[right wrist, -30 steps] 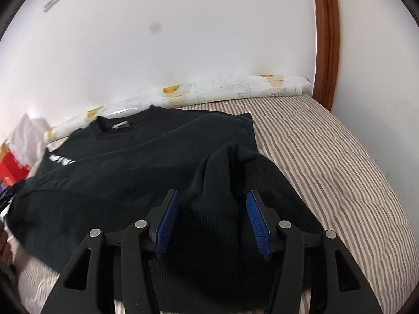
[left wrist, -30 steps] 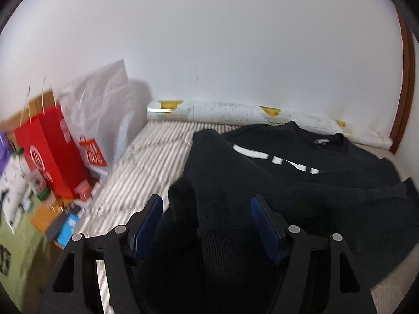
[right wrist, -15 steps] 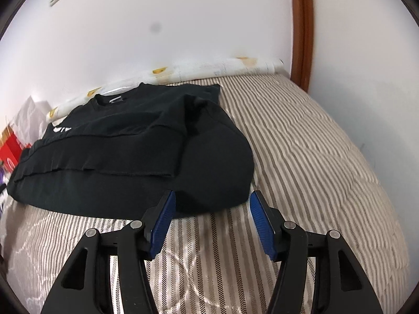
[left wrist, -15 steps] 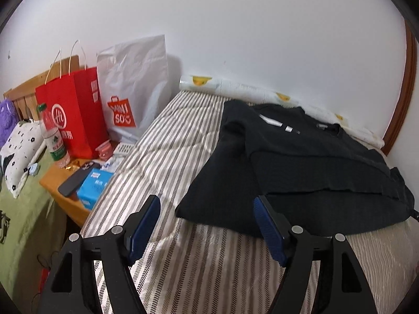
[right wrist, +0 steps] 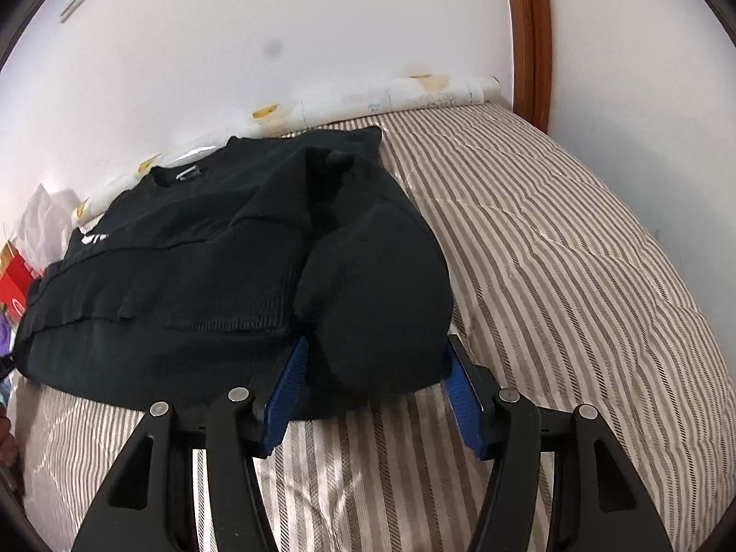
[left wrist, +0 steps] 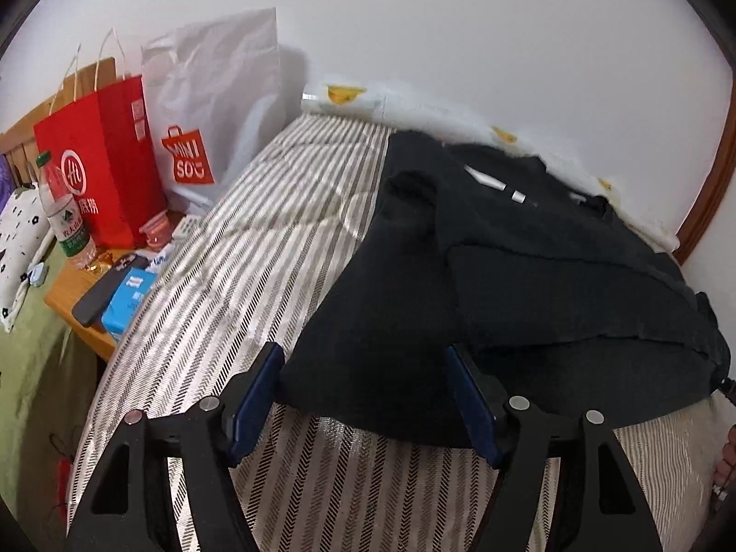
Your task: Fold small clothes
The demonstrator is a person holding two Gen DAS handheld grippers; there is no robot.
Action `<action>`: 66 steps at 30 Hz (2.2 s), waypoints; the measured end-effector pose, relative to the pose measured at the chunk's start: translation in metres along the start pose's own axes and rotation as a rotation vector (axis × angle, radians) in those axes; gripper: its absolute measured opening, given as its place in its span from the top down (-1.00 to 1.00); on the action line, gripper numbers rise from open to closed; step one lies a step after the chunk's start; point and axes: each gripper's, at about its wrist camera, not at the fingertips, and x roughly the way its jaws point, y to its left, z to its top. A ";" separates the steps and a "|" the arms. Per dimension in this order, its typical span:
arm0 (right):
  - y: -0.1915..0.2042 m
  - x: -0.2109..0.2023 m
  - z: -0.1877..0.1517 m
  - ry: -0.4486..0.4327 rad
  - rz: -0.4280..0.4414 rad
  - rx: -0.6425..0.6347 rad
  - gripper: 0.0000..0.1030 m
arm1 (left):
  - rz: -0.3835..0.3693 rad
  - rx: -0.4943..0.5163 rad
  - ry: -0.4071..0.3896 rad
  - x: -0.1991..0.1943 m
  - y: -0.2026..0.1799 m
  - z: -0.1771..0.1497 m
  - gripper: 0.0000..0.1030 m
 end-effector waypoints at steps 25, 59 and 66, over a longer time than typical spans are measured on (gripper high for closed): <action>0.004 -0.039 -0.021 -0.032 0.100 -0.027 0.58 | -0.063 -0.019 -0.052 -0.053 0.010 -0.034 0.71; 0.005 -0.191 -0.106 -0.157 0.135 -0.089 0.33 | -0.142 0.060 -0.146 -0.184 0.012 -0.111 0.25; 0.047 -0.156 -0.121 -0.066 0.213 -0.154 0.43 | -0.155 0.140 -0.075 -0.158 -0.016 -0.122 0.25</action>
